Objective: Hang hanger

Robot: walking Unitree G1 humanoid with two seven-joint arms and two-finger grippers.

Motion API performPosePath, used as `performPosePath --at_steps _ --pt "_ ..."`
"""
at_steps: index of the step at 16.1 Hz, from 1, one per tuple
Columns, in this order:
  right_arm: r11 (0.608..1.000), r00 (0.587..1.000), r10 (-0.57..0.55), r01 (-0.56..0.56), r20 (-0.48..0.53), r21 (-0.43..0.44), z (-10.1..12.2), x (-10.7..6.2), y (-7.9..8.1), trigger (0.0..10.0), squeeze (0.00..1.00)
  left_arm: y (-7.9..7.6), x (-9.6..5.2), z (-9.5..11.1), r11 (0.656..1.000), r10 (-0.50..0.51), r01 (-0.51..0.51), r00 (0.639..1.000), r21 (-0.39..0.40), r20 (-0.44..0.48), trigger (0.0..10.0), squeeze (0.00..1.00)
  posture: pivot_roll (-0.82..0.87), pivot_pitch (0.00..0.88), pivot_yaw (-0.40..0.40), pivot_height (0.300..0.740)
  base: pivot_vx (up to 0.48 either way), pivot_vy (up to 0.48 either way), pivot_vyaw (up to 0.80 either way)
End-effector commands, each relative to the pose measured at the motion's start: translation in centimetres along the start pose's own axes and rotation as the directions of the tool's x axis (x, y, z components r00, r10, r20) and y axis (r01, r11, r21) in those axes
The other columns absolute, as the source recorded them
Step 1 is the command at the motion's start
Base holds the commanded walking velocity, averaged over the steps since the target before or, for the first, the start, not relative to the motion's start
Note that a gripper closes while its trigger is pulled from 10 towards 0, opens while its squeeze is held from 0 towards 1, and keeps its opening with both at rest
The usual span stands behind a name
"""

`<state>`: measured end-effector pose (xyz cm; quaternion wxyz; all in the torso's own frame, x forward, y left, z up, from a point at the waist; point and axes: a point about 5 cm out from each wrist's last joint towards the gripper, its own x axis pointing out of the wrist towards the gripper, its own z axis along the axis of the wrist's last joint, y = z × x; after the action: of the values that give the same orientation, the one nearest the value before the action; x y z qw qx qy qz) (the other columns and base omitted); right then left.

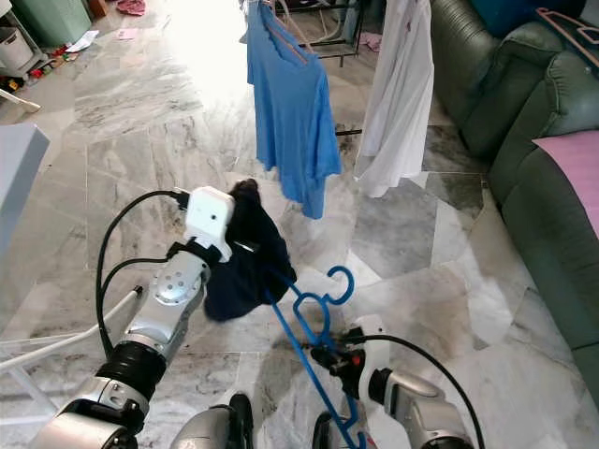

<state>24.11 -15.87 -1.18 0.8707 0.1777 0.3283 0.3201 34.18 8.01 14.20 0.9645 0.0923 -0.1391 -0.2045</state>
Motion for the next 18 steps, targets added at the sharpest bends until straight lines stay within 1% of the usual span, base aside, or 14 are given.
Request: performPosePath --at_steps 1,2,3,6,7,8,10,11,12,14,15,16,17,18 --pt "1.0 1.0 0.003 -0.002 -0.026 0.009 -0.7 0.0 0.0 10.0 0.0 -0.2 -0.2 0.8 0.999 -0.032 0.031 0.998 0.025 0.054 10.0 0.0 -0.09 0.205 0.052 0.74 0.0 0.0 0.0" --pt "1.0 1.0 0.002 -0.001 -0.027 0.009 -0.7 0.0 0.0 10.0 0.0 -0.3 -0.3 0.8 0.999 -0.037 0.036 0.998 0.025 0.055 10.0 0.0 -0.09 0.205 0.052 0.74 0.0 0.0 0.0" --pt "0.999 0.999 -0.047 0.047 -0.016 0.024 -0.5 0.1 -0.4 10.0 0.0 -0.1 -0.6 0.8 0.999 -0.038 0.036 0.997 0.031 0.064 10.0 0.0 -0.09 0.205 0.052 0.74 0.0 0.0 0.0" --pt "0.959 0.964 -0.254 0.241 0.074 0.153 0.6 -0.8 -2.7 10.0 0.0 1.1 -1.5 0.2 1.0 0.007 -0.009 0.999 0.025 0.045 10.0 0.0 -0.09 0.205 0.052 0.74 0.0 0.0 0.0" --pt "0.921 0.931 -0.343 0.308 0.123 0.237 1.2 -1.7 -3.9 10.0 0.0 1.6 -1.8 -0.1 1.0 0.024 -0.025 0.999 0.008 0.033 10.0 0.0 -0.09 0.205 0.052 0.74 0.0 0.0 0.0" --pt "0.889 0.899 -0.407 0.35 0.16 0.296 1.8 -2.5 -4.8 10.0 0.0 1.9 -2.2 -0.4 0.999 0.031 -0.031 0.999 0.005 0.018 10.0 0.0 -0.09 0.204 0.051 0.74 0.0 0.0 0.0" --pt "0.845 0.846 -0.489 0.398 0.214 0.357 2.9 -3.6 -6.0 10.0 0.0 2.1 -2.6 -1.1 0.999 0.038 -0.038 0.999 0.006 -0.016 10.0 0.0 -0.09 0.203 0.053 0.74 0.0 0.0 0.0" --pt "0.814 0.8 -0.542 0.424 0.259 0.397 3.9 -4.3 -6.6 10.0 0.0 2.0 -2.9 -1.7 0.999 0.042 -0.041 0.998 0.008 -0.046 10.0 0.0 -0.09 0.203 0.053 0.74 0.0 0.0 0.0" --pt "0.779 0.739 -0.597 0.442 0.312 0.445 5.4 -5.1 -7.3 10.0 0.0 1.8 -3.2 -2.7 0.999 0.046 -0.043 0.994 0.03 -0.095 10.0 0.0 -0.09 0.203 0.056 0.74 0.0 0.0 0.0" --pt "0.769 0.685 -0.618 0.423 0.386 0.48 7.4 -5.8 -7.5 10.0 0.0 1.3 -3.7 -3.6 0.999 0.033 -0.029 0.99 0.034 -0.136 10.0 0.0 -0.1 0.202 0.057 0.74 0.0 0.0 0.0" --pt "0.736 0.557 -0.668 0.397 0.494 0.549 10.4 -7.1 -7.9 10.0 0.0 0.1 -4.3 -4.3 1.0 -0.023 0.024 0.987 0.007 -0.159 10.0 0.0 -0.1 0.2 0.059 0.74 0.0 0.0 0.0" --pt "0.723 0.523 -0.683 0.389 0.51 0.57 10.9 -7.5 -8.1 10.0 0.0 -0.2 -4.4 -4.4 0.999 -0.038 0.038 0.986 -0.002 -0.16 10.0 0.0 -0.1 0.2 0.059 0.74 0.0 0.0 0.0" --pt "0.703 0.436 -0.705 0.327 0.559 0.632 12.6 -8.6 -8.3 10.0 0.0 -1.2 -4.9 -5.1 0.996 -0.092 0.093 0.978 -0.008 -0.189 10.0 0.0 -0.11 0.196 0.06 0.74 0.0 0.0 0.0" --pt "0.729 0.408 -0.676 0.25 0.613 0.637 14.3 -8.9 -7.9 10.0 0.0 -2.1 -5.6 -6.0 0.989 -0.147 0.15 0.962 -0.005 -0.231 10.0 0.0 -0.11 0.194 0.058 0.74 0.0 0.0 0.0"
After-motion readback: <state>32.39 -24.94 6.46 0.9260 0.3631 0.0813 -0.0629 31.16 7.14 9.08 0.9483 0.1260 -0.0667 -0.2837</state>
